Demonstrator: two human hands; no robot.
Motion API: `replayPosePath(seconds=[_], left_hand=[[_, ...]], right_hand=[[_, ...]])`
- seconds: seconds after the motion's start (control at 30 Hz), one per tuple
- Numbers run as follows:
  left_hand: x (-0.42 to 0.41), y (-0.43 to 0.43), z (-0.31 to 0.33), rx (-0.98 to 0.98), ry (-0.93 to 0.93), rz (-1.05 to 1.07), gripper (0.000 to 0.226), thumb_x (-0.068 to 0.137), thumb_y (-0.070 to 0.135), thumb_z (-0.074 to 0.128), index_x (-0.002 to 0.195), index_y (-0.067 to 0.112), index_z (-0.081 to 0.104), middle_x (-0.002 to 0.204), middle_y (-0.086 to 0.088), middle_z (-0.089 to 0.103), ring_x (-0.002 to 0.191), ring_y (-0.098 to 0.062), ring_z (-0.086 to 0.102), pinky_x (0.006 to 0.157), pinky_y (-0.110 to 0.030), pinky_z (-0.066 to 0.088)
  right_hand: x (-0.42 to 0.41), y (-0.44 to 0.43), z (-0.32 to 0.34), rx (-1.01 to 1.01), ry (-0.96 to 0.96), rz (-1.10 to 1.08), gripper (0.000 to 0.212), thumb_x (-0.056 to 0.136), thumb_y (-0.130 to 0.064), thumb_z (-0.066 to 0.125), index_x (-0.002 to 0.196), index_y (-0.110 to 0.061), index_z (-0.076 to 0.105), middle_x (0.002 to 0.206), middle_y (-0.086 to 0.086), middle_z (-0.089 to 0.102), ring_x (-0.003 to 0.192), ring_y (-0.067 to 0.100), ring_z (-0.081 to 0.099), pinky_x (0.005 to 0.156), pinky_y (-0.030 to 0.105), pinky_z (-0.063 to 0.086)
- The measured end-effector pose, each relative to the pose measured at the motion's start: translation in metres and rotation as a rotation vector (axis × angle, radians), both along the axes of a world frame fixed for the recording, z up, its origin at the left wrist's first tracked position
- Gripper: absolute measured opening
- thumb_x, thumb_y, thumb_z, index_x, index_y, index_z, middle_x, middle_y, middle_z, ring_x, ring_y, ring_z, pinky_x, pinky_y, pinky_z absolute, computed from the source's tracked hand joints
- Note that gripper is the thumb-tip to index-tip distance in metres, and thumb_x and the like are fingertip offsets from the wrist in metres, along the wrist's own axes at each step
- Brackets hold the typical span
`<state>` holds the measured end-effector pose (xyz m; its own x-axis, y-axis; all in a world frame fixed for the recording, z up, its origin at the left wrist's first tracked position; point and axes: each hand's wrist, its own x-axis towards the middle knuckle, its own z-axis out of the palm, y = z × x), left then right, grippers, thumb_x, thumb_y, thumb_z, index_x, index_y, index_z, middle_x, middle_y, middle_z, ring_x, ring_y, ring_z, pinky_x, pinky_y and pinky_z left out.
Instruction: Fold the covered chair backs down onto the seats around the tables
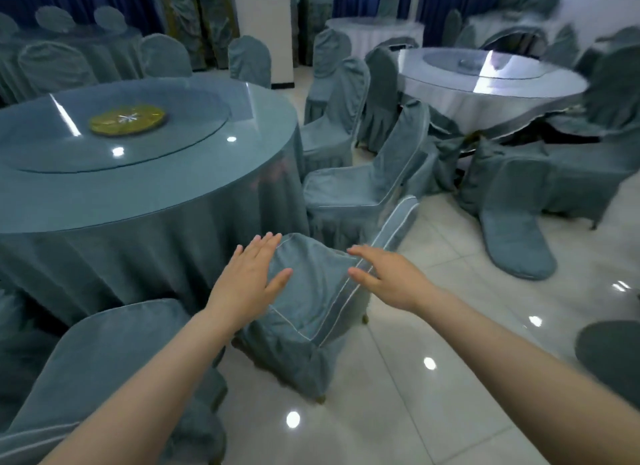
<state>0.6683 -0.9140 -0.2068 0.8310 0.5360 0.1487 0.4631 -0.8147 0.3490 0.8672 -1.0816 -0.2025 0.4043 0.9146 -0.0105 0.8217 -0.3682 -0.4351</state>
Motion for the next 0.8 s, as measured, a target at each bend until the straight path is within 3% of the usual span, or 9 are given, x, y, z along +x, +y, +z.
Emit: replayPosePath(seconds=[0.33,0.8], left_hand=[[0.171,-0.009,0.021,-0.03,-0.091,-0.158,0.067,0.095,0.046,0.04,0.15,0.021,0.011,0.158,0.005,0.013,0.145,-0.01,0.005,0.116,-0.029,0.0],[0.474,0.025,0.04,-0.062,-0.127,-0.395,0.069,0.094,0.045,0.042,0.15,0.023,0.01,0.158,0.005,0.013,0.145,-0.011,0.007,0.114,-0.028,-0.001]], right_hand=[[0.138,-0.042,0.005,0.025,-0.01,-0.18,0.051,0.095,-0.049,0.044,0.141,-0.026,0.04,0.146,-0.007,0.044,0.129,0.014,0.044,0.105,0.029,0.034],[0.401,-0.057,0.017,0.085,-0.011,-0.498,0.052,0.094,-0.049,0.046,0.141,-0.026,0.041,0.144,-0.01,0.044,0.133,0.011,0.039,0.107,0.028,0.031]])
